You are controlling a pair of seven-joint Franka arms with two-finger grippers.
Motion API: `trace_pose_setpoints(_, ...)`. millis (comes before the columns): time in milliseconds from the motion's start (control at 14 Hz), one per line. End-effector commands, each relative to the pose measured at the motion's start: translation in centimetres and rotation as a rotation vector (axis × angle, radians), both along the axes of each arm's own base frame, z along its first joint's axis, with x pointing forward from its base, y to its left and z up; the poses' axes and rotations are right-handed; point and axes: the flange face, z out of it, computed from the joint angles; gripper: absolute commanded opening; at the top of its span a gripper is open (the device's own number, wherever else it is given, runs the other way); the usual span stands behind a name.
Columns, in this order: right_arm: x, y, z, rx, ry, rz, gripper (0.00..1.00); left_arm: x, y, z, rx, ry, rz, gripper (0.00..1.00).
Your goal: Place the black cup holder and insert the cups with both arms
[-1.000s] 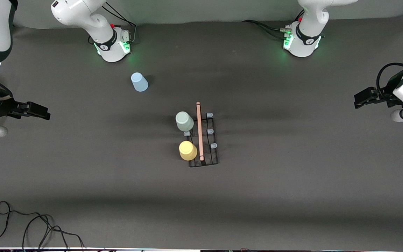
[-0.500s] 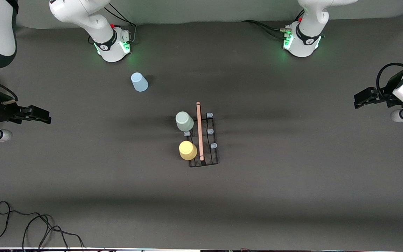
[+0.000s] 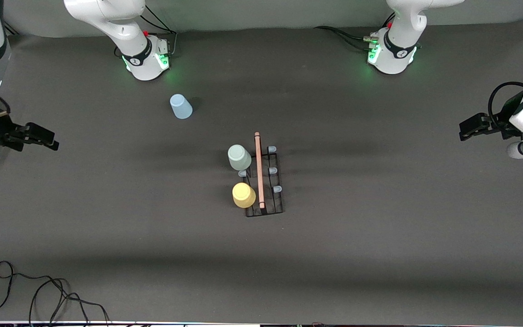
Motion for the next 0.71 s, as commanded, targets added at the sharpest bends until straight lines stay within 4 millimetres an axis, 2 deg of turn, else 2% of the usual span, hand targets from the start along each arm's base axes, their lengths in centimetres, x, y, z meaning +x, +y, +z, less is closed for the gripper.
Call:
trace_pose_setpoints(0, -0.5, 0.7, 0.4, -0.022, -0.03, 0.021, 1.0, -0.2, 0.1, 0.2, -0.007, -0.01, -0.013, 1.0)
trace_pose_setpoints(214, 1.1, 0.8, 1.5, -0.045, -0.049, 0.024, 1.0, -0.2, 0.1, 0.2, -0.007, -0.01, -0.011, 1.0)
trace_pose_setpoints(643, 0.8, 0.6, 1.3, -0.047, -0.008, 0.022, 1.0, -0.2, 0.2, 0.1, -0.007, -0.008, -0.01, 1.0)
